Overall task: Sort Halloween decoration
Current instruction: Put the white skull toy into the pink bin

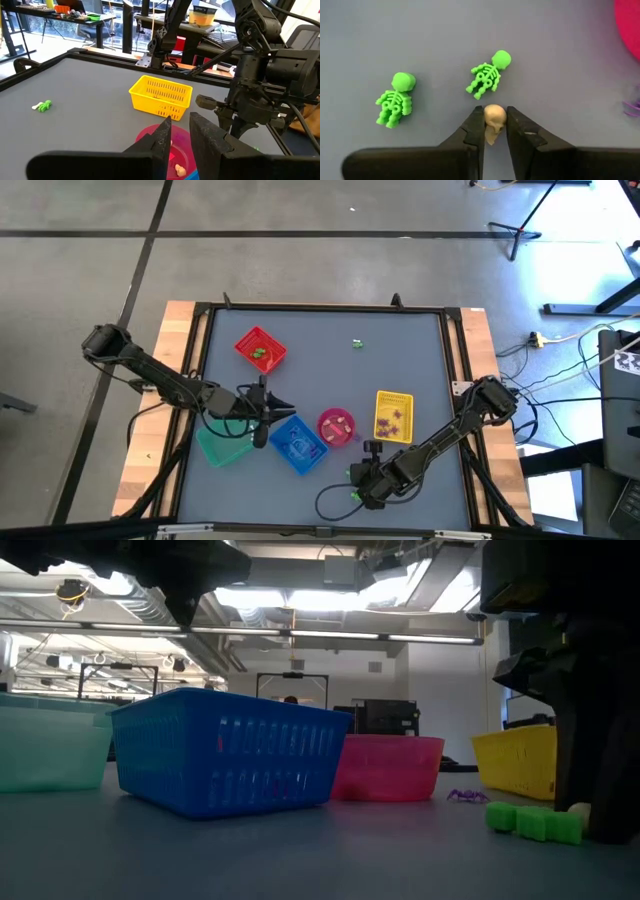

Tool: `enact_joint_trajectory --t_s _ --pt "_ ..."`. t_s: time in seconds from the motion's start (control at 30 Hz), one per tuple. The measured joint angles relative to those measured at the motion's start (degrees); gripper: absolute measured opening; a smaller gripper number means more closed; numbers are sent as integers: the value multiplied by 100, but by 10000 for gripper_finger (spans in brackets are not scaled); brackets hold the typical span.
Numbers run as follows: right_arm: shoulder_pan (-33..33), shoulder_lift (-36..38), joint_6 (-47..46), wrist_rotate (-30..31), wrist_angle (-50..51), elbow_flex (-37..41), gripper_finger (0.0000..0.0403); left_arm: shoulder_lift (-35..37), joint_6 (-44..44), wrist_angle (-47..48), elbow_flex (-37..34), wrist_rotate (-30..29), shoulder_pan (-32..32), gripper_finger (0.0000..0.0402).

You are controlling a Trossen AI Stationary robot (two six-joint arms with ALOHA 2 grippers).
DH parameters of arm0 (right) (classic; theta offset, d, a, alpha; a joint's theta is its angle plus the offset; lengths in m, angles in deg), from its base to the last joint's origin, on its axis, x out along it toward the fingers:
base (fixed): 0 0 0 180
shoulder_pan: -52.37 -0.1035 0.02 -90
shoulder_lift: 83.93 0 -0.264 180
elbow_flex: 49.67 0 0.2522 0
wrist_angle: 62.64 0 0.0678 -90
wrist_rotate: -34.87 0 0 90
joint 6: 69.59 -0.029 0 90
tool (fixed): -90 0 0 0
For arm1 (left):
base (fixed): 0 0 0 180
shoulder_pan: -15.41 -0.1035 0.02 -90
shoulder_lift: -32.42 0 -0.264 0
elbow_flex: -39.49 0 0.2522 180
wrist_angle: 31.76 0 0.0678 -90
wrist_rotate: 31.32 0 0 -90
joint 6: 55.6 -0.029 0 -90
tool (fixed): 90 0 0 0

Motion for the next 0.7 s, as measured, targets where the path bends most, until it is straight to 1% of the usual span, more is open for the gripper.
enact_joint_trajectory --t_s 0.2,0.3,0.4,0.57,0.7 --pt "2 -14 4 -63 114 -97 67 0 0 -7 0 0 0 56" --pt "8 -52 65 -136 510 -413 70 0 0 -8 0 2 0 56" --pt "44 -60 391 -164 1018 -906 70 0 -2 -11 0 0 0 56" --pt "190 -39 1063 323 1723 -1695 71 0 -2 -117 0 0 0 56" --pt "406 -26 1741 997 1811 -2126 71 0 -59 -687 0 0 -6 56"
